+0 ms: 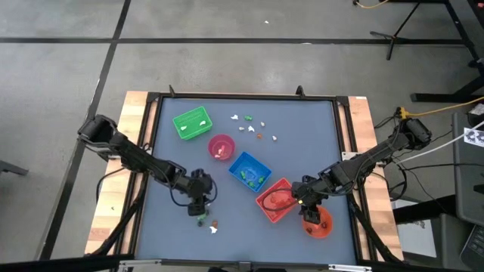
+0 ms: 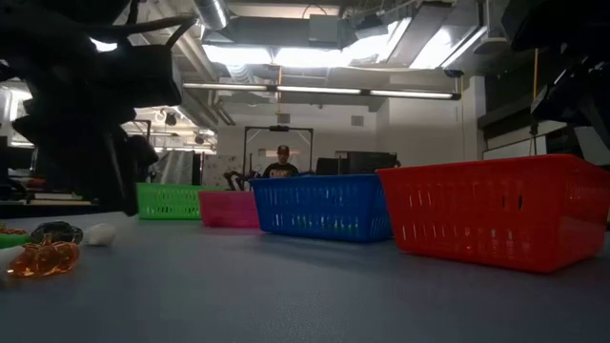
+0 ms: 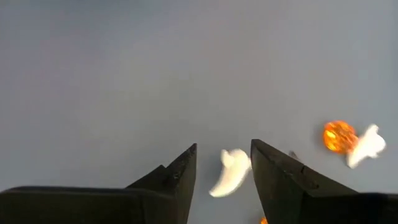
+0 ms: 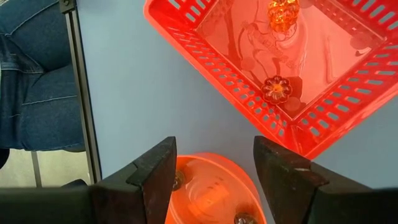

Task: Sort Halloween decoration
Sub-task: Put the white ghost toy into the green bin

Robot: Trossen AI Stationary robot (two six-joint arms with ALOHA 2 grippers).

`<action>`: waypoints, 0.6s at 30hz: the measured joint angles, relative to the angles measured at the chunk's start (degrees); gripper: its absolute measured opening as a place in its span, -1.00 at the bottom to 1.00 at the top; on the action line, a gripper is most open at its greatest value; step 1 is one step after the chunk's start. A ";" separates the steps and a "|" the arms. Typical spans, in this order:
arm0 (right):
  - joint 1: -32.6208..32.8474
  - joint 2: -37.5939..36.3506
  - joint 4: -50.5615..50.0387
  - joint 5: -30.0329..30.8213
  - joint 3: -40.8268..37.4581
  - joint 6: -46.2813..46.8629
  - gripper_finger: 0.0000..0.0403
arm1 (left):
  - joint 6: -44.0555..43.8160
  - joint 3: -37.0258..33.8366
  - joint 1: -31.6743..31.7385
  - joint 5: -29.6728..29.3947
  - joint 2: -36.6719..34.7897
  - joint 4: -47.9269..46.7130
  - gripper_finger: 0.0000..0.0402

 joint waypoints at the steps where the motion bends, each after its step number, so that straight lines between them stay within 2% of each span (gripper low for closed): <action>1: 0.01 0.02 0.00 0.01 0.00 0.00 0.06 | 0.02 0.00 -0.23 0.25 0.01 0.00 -0.33; 11: 0.00 0.01 0.00 0.44 0.00 0.01 0.06 | 1.70 0.00 -1.31 -0.41 0.04 -0.02 -0.34; 18: 0.01 0.01 0.00 0.44 0.00 0.00 0.06 | 1.65 0.00 -1.33 -0.09 2.90 0.44 -0.34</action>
